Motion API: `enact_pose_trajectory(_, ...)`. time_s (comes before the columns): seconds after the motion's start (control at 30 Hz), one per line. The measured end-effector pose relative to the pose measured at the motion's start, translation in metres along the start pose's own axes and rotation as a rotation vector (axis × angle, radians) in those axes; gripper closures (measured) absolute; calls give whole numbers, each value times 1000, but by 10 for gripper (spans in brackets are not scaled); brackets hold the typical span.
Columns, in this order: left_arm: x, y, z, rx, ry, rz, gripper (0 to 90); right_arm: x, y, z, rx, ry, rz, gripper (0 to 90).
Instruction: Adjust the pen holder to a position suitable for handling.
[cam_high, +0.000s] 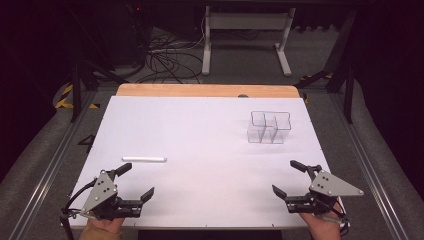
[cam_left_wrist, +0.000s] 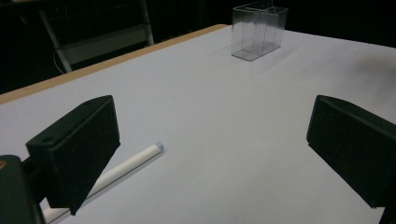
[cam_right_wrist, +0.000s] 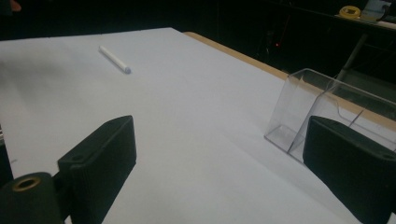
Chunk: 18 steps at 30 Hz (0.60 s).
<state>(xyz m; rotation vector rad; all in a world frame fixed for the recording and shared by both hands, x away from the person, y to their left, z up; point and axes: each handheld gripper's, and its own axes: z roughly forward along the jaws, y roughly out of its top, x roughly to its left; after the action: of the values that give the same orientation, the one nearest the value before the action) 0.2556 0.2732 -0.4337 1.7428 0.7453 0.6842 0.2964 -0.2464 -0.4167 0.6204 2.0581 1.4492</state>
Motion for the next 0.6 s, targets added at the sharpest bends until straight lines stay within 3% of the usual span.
enact_pose_trajectory(0.6,-1,0,0,5,-2,2,36,-18,24,16,21,-10,-34,104)
